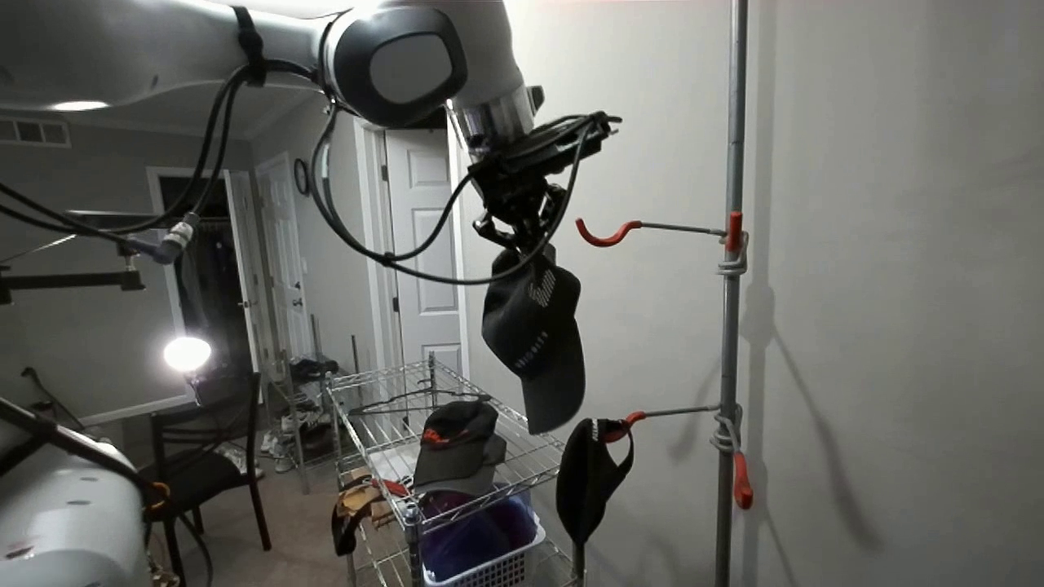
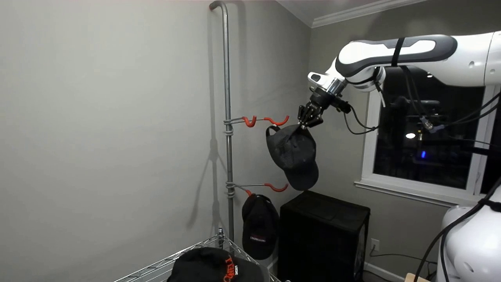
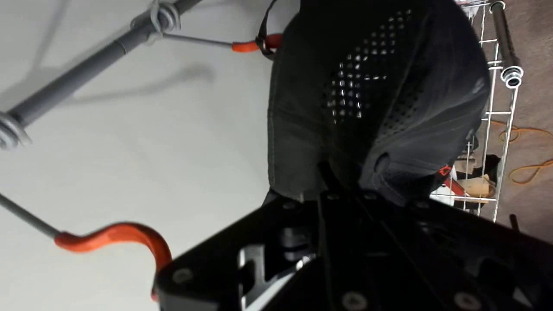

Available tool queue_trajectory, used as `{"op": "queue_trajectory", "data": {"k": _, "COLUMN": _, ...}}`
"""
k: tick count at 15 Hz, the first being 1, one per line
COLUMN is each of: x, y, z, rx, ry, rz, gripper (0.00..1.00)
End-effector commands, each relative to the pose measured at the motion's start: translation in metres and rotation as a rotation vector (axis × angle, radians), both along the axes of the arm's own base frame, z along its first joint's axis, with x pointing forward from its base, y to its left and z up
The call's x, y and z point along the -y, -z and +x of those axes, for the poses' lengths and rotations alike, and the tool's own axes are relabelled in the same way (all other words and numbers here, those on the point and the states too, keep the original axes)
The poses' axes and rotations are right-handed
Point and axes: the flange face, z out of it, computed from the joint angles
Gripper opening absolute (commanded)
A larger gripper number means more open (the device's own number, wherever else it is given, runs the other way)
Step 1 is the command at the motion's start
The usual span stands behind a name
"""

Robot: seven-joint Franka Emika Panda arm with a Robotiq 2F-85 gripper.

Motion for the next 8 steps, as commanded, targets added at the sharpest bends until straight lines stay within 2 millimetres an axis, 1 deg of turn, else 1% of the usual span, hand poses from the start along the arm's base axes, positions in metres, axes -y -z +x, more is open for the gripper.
{"op": "queue_trajectory", "data": {"k": 1, "x": 0.052, "y": 0.034, "z": 0.023, "rx": -0.036, "ry": 0.072, "rz": -0.013, "gripper": 0.00}}
{"op": "queue_trajectory", "data": {"k": 3, "x": 0.081, "y": 0.054, "z": 0.040, "rx": -0.028, "ry": 0.135, "rz": -0.048, "gripper": 0.00}}
{"op": "queue_trajectory", "data": {"k": 4, "x": 0.093, "y": 0.065, "z": 0.049, "rx": -0.020, "ry": 0.154, "rz": -0.047, "gripper": 0.00}}
{"op": "queue_trajectory", "data": {"k": 6, "x": 0.108, "y": 0.082, "z": 0.065, "rx": 0.016, "ry": 0.177, "rz": -0.045, "gripper": 0.00}}
{"op": "queue_trajectory", "data": {"k": 8, "x": 0.116, "y": 0.101, "z": 0.082, "rx": 0.055, "ry": 0.193, "rz": -0.043, "gripper": 0.00}}
